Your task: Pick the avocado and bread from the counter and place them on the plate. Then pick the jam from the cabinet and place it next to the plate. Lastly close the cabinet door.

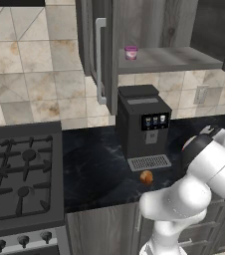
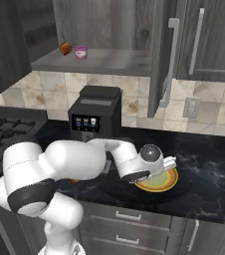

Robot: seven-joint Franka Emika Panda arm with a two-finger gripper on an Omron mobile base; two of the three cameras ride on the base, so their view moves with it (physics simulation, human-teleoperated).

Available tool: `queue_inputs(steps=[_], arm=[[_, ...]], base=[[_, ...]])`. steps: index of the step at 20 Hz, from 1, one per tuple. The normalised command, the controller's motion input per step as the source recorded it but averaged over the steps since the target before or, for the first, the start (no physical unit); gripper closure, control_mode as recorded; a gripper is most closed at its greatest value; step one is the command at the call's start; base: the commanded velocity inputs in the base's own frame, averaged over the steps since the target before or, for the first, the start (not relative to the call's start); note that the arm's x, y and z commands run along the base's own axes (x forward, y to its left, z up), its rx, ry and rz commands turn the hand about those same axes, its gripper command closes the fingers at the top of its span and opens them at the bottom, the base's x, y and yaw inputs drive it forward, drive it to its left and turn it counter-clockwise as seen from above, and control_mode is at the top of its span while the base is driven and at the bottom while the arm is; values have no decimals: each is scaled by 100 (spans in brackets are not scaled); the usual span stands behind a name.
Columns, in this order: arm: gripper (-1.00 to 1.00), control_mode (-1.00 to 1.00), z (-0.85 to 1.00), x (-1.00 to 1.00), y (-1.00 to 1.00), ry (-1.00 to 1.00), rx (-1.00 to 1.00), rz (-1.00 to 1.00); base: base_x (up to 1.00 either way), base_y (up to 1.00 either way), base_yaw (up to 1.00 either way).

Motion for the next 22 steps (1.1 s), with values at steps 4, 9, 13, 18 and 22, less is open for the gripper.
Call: queue_inputs(steps=[4, 9, 13, 18, 22], arm=[[100, -100, -22, 6, -14, 3, 0, 0], [100, -100, -19, 6, -12, 3, 0, 0], [100, -100, -14, 13, -2, 3, 0, 0], [100, -100, -9, 16, 0, 4, 0, 0], [100, -100, -12, 14, 0, 4, 0, 0]], base=[[0, 0, 0], [0, 0, 0], [0, 0, 0], [0, 0, 0], [0, 0, 0]])
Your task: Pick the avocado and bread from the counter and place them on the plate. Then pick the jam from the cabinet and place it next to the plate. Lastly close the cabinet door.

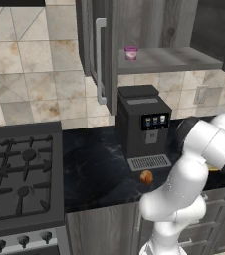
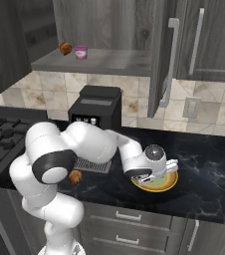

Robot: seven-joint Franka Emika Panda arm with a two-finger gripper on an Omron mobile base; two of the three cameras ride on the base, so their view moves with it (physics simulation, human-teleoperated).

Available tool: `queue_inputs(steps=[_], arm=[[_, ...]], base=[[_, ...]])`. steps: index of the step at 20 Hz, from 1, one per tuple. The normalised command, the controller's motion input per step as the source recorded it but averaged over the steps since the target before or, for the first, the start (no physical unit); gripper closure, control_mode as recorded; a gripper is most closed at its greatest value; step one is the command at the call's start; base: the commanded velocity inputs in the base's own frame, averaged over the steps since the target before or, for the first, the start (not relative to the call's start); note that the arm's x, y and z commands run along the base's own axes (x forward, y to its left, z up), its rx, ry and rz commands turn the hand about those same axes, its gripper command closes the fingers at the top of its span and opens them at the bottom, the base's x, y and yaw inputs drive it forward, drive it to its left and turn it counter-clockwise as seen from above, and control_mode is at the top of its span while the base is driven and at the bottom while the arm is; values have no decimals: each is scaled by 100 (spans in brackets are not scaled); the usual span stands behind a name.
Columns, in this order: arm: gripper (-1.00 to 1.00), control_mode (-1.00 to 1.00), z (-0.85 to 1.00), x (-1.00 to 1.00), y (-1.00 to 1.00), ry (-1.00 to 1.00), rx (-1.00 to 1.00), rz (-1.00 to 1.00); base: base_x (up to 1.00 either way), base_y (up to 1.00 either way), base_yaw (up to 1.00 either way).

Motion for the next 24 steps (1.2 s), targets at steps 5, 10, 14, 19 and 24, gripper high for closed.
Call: queue_inputs(steps=[5, 10, 14, 19, 24], arm=[[100, -100, -14, 13, -1, 4, 0, 0], [100, -100, -16, 13, -5, 4, 0, 0], [100, -100, -16, 11, -15, 4, 0, 0], [100, -100, -15, 10, -15, 4, 0, 0], [-100, -100, -2, 1, 0, 0, 0, 0]], base=[[0, 0, 0], [0, 0, 0], [0, 0, 0], [0, 0, 0], [0, 0, 0]])
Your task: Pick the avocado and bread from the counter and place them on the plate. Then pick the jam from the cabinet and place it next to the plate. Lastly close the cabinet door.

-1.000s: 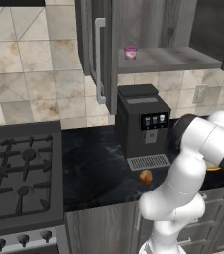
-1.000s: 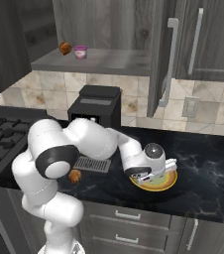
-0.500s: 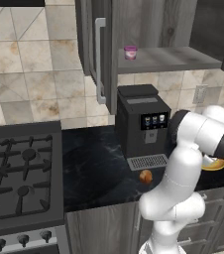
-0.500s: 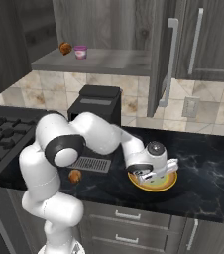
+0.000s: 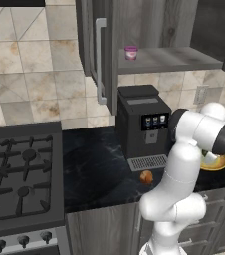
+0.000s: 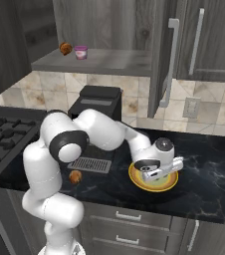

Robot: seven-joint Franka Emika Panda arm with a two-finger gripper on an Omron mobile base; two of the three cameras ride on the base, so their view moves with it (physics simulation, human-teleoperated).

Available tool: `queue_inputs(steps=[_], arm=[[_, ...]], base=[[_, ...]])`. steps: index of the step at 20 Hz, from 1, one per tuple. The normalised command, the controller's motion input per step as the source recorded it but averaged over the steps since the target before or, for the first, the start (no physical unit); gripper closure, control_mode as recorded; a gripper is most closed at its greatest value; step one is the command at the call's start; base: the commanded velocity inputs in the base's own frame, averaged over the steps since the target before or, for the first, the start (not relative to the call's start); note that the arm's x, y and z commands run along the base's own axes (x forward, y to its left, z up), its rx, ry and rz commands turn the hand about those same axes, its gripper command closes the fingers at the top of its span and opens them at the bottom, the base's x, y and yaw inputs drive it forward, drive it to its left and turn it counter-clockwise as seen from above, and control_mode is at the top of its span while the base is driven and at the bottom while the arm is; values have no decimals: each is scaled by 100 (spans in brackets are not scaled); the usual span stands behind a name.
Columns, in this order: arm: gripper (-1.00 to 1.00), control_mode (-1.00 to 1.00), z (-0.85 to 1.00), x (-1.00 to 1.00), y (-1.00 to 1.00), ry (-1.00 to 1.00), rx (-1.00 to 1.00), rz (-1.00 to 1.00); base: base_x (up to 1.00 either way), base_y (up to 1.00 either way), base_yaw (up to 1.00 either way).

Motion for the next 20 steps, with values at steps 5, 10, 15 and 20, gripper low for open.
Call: queue_inputs(steps=[5, 10, 15, 20], arm=[[-100, -100, 3, 0, 5, 0, 0, 0], [-100, -100, 34, -9, 39, 1, 0, 0], [-100, -100, 69, -46, 38, 2, 0, 0], [-100, -100, 48, -51, 37, 0, -3, 0]], base=[[0, 0, 0], [0, 0, 0], [0, 0, 0], [0, 0, 0]])
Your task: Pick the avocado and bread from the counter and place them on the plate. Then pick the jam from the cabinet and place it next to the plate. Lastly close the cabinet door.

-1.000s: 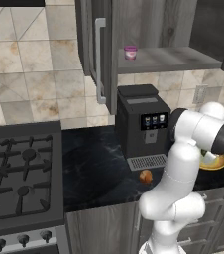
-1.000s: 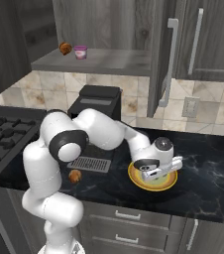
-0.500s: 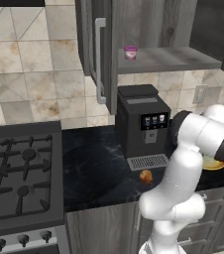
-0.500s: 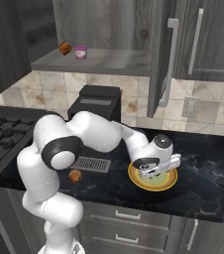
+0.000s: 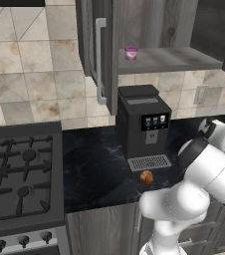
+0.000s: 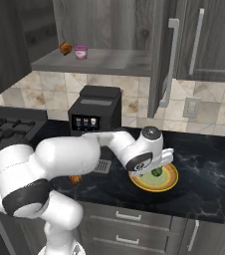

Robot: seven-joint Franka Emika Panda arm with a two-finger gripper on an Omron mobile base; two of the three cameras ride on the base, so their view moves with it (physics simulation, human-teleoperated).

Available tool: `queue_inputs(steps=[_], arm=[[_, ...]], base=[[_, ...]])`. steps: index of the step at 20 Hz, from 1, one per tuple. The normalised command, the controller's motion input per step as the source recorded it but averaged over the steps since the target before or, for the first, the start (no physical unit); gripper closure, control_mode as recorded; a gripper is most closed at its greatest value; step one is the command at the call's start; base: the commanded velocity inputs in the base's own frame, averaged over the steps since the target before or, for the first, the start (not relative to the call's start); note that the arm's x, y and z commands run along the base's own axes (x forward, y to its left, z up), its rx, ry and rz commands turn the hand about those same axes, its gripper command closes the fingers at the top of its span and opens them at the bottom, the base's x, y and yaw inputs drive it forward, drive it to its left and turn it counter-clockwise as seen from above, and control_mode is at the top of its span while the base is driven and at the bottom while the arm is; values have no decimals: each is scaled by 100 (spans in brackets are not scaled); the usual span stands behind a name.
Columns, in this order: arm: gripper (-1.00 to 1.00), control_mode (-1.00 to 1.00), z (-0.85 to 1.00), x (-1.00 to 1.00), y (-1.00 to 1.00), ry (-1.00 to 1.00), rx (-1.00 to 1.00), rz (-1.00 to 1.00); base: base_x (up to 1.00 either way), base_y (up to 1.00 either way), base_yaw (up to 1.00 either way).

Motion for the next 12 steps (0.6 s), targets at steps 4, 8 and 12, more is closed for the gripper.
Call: queue_inputs(steps=[4, 8, 12], arm=[[-100, -100, 17, -51, 31, 0, -3, 0], [-100, -100, 50, -49, 38, 0, -1, 0], [-100, -100, 60, -30, 60, 5, -7, 1]], base=[[0, 0, 0], [0, 0, 0], [0, 0, 0]])
